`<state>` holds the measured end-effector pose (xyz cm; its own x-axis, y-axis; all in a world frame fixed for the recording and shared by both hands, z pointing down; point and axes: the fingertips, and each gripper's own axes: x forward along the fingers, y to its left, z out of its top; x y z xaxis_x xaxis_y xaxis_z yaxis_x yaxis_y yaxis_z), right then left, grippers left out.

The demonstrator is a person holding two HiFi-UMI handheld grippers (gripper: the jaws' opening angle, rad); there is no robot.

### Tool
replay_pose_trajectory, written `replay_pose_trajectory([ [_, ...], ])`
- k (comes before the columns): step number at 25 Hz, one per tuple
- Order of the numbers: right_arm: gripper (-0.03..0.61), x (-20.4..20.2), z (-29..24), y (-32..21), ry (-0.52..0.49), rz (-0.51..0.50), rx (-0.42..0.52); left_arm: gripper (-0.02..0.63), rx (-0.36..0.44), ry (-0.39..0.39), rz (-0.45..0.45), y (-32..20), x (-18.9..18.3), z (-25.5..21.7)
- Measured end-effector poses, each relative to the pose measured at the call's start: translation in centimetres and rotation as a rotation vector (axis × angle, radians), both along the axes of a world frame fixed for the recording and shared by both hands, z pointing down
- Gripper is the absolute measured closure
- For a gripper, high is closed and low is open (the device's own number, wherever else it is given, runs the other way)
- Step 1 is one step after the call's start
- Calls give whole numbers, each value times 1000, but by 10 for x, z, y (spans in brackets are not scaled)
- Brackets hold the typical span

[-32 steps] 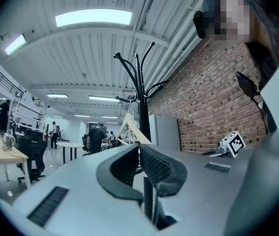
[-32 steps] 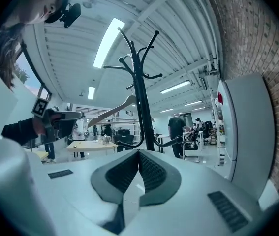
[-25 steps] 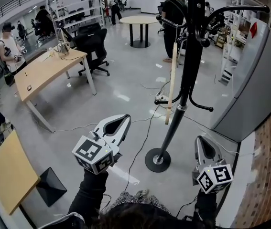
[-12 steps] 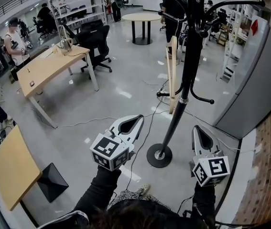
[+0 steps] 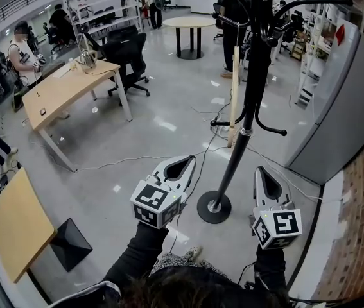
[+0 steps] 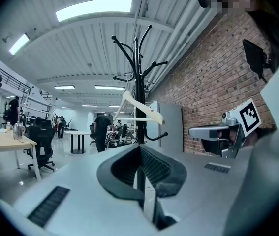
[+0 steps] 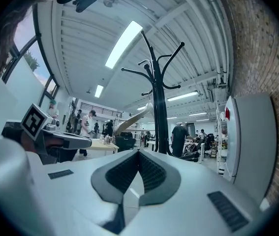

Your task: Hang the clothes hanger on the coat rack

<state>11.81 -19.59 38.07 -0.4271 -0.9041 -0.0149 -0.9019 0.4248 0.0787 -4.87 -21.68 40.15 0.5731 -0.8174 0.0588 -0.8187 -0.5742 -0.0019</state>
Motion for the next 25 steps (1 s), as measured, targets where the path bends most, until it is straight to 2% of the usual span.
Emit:
replay_pose_trajectory([
  [9, 571, 0, 3, 1, 16, 12, -18, 607, -12, 27, 4, 1, 6, 1],
  [25, 571, 8, 7, -1, 18, 31, -38, 606, -13, 2, 26, 0, 7, -7],
])
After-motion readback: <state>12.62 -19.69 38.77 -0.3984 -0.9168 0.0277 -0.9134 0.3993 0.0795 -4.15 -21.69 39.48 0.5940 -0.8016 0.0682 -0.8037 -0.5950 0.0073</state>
